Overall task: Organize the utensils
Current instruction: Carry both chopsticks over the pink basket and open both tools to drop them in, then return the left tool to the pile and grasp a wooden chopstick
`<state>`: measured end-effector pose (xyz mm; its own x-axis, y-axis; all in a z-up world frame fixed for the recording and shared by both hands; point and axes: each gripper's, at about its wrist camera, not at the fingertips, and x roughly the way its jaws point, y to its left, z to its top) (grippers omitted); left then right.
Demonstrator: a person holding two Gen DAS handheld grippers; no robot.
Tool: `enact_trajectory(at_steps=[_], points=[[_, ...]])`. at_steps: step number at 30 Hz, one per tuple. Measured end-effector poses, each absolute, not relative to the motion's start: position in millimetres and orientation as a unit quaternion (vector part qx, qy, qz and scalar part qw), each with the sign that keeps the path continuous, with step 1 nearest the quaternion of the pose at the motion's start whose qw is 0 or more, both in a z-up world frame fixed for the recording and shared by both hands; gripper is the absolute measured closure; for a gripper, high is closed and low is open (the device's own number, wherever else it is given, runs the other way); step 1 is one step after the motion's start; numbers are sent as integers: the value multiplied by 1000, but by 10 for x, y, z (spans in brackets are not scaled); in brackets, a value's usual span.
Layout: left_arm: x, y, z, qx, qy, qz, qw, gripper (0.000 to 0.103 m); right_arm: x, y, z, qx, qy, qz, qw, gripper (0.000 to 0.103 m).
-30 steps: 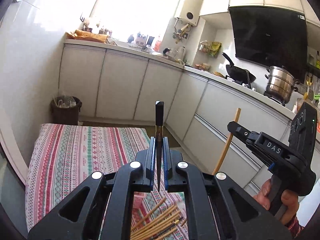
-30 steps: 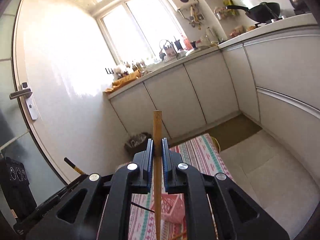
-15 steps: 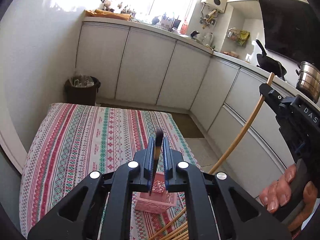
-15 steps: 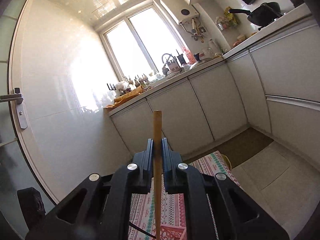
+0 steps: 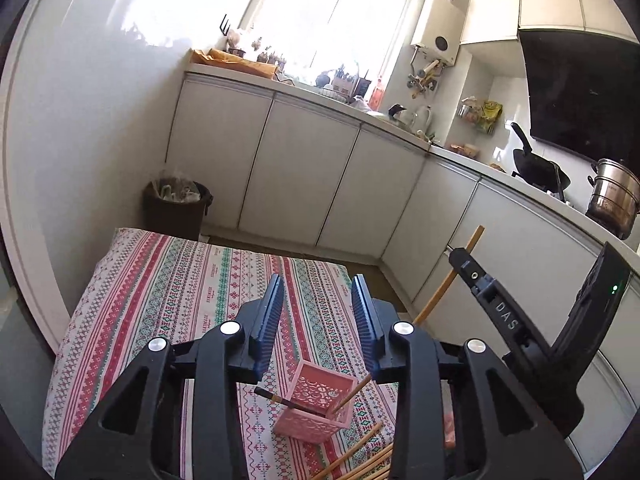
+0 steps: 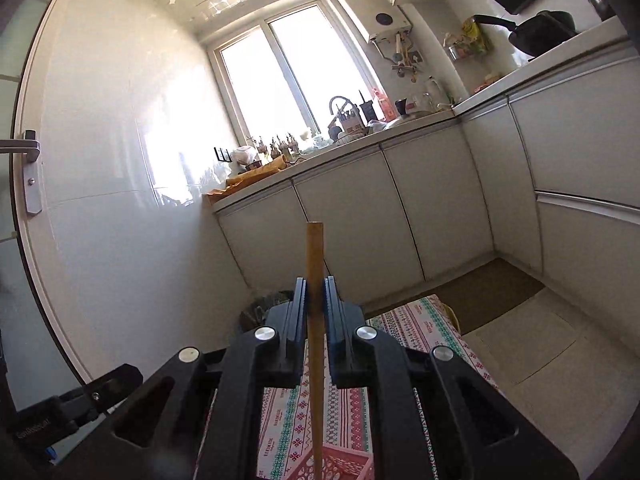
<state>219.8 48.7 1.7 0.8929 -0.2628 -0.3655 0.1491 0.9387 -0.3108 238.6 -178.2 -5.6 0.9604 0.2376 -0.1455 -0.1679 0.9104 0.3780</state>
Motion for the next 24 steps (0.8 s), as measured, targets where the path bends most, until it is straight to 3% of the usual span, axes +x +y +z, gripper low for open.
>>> enact_trajectory(at_steps=[10, 14, 17, 24], points=[[2173, 617, 46, -153, 204, -98, 962, 67, 2363, -1638, -122, 161, 109, 113, 974, 89], [2151, 611, 54, -154, 204, -101, 961, 66, 2253, -1695, -56, 169, 99, 105, 975, 67], [2104, 589, 82, -155, 202, -109, 961, 63, 2177, -1761, -7, 176, 103, 97, 974, 59], [1955, 291, 135, -87, 219, -193, 952, 32, 1847, -2092, 93, 204, 117, 66, 970, 20]])
